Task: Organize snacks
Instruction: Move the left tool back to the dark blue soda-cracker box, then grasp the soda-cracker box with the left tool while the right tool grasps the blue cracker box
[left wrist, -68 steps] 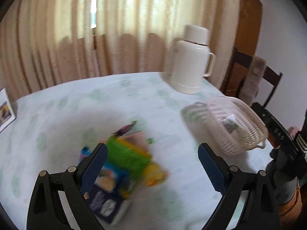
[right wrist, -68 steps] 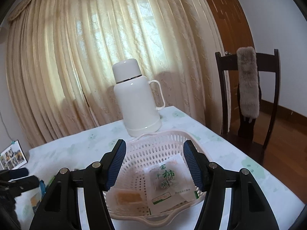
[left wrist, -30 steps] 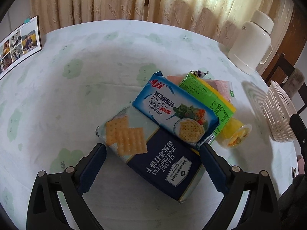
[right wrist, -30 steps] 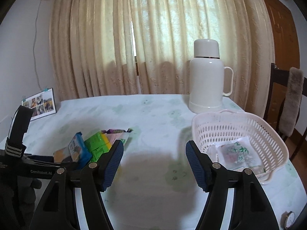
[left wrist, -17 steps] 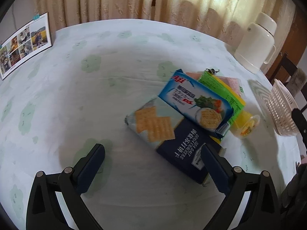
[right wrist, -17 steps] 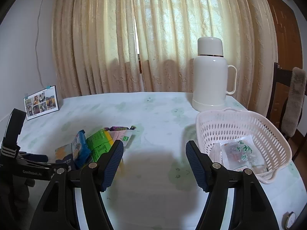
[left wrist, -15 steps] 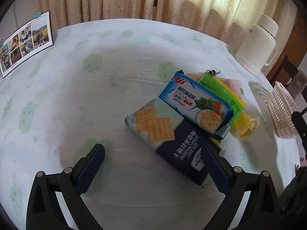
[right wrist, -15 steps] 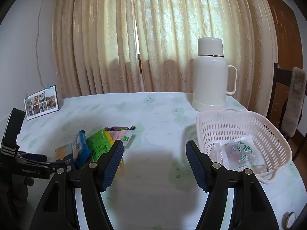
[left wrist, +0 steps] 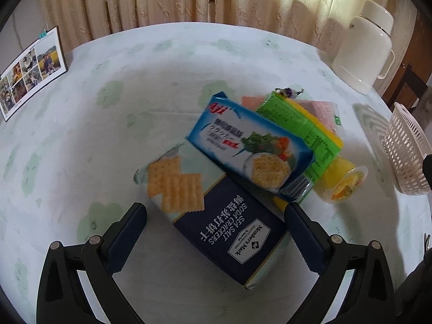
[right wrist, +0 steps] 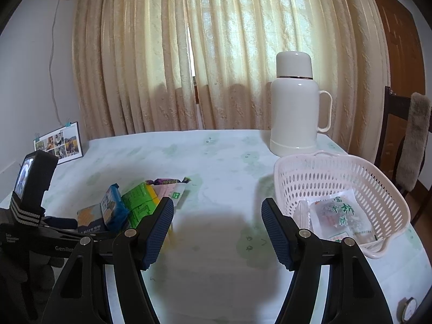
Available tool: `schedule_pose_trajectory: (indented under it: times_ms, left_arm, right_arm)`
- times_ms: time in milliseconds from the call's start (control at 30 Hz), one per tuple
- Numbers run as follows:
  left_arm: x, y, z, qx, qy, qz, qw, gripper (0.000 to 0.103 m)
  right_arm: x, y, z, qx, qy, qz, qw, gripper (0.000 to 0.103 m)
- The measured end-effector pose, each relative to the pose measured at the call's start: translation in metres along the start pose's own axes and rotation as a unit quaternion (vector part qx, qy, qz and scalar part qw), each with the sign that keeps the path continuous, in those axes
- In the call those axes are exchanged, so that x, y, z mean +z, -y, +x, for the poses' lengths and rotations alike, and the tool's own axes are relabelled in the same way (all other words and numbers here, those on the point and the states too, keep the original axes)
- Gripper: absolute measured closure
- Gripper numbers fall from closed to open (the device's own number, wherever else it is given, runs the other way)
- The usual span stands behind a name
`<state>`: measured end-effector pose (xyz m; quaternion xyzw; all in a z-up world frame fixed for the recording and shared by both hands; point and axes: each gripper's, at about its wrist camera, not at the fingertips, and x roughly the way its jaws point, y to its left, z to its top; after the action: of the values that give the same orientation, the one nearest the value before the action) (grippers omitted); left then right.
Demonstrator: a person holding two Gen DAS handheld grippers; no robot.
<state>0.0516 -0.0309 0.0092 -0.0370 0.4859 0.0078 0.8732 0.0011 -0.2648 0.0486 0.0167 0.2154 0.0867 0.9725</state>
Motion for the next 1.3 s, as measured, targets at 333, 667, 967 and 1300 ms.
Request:
schedule_pose_trajectory:
  times_ms: [333,667,967,1300]
  left_arm:
    - [-0.017,-0.039,-0.016,0.019,-0.010,-0.009,0.9997,0.002]
    - [-0.006,-0.038,-0.007,0.022,-0.008,-0.027,0.9994,0.002]
    - [0.001,-0.042,-0.003,0.050,0.015,-0.023,0.9983,0.044]
    - [-0.002,-0.059,-0.017,0.028,0.043,-0.035,0.9981,0.057]
  right_arm:
    - [-0.002,0.001,0.000,0.002,-0.003,0.000,1.000,0.034]
    - [-0.005,0.002,0.001,0.001,-0.005,0.004,1.000,0.034]
    - [-0.005,0.002,0.002,0.000,-0.008,0.004,1.000,0.034]
    - [-0.004,-0.016,0.011,0.007,-0.030,-0.027,0.999,0.034]
